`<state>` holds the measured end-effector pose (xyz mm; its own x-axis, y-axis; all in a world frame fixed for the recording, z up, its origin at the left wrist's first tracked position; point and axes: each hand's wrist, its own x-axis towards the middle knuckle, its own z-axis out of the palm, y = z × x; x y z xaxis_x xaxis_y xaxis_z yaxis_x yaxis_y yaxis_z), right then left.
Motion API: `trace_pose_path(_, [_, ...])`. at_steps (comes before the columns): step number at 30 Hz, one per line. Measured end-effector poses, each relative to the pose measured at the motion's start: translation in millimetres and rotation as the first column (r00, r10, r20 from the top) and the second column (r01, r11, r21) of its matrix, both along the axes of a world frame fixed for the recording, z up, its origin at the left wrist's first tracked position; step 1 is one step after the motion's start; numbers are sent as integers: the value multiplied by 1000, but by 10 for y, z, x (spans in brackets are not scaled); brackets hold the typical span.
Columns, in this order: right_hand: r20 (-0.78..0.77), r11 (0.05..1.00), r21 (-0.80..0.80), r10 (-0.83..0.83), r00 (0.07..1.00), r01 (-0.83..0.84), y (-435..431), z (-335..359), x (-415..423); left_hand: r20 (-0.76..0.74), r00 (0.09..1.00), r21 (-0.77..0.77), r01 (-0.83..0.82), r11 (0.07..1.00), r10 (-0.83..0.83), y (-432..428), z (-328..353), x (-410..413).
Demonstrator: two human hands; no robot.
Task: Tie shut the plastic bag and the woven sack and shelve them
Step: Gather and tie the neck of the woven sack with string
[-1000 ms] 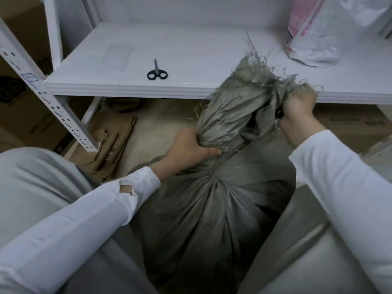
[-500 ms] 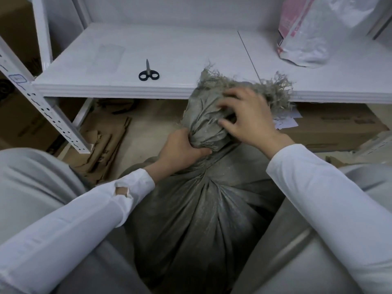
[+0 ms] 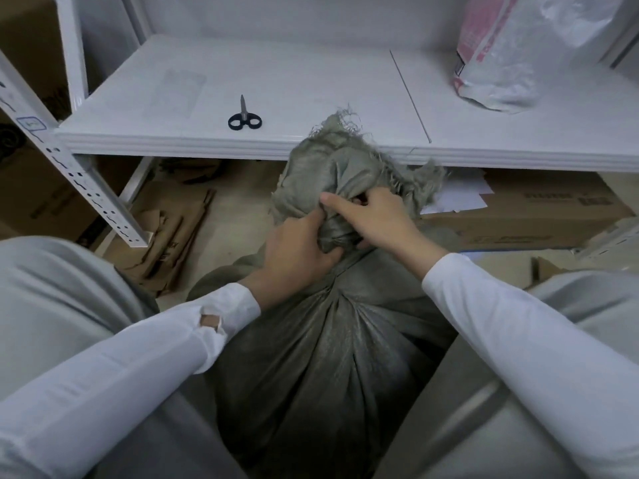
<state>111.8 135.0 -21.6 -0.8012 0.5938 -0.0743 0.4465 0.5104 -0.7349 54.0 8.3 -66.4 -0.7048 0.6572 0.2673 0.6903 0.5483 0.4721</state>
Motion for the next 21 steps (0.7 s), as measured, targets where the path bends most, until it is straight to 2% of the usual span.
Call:
trace_pose_path(3, [-65,959,-260,-135,989,114,-42,-73,-7,-146,989,-49,23,999,-30,-20,-4,34])
trace_pose_path(6, [-50,836,-532,-189,981,134,-52,-82,-10,-211,976,-68,32,997,-46,-49,-20,37])
trace_pose_path(8, [-26,769,-621,-213,977,152,-49,-58,-16,-213,974,-32,69,997,-74,-65,-13,28])
trace_pose_path(11, [-49,731,-656,-285,957,184,-7,-35,-53,-109,989,13,101,995,-99,-93,24,-59])
trace_pose_path(13, [-97,726,-661,-330,939,187,41,-6,-77,40,987,67,150,986,-153,-114,57,-131])
trace_pose_path(17, [-177,702,-680,-437,882,212,141,93,-105,399,882,281,141,949,-250,-138,126,-281])
trace_pose_path(19, [-204,671,-711,-483,851,211,181,162,-110,436,859,245,174,954,-269,-173,105,-380])
trace_pose_path(21, [-244,654,-733,-510,825,187,200,241,-116,365,878,94,296,951,-309,-220,49,-475])
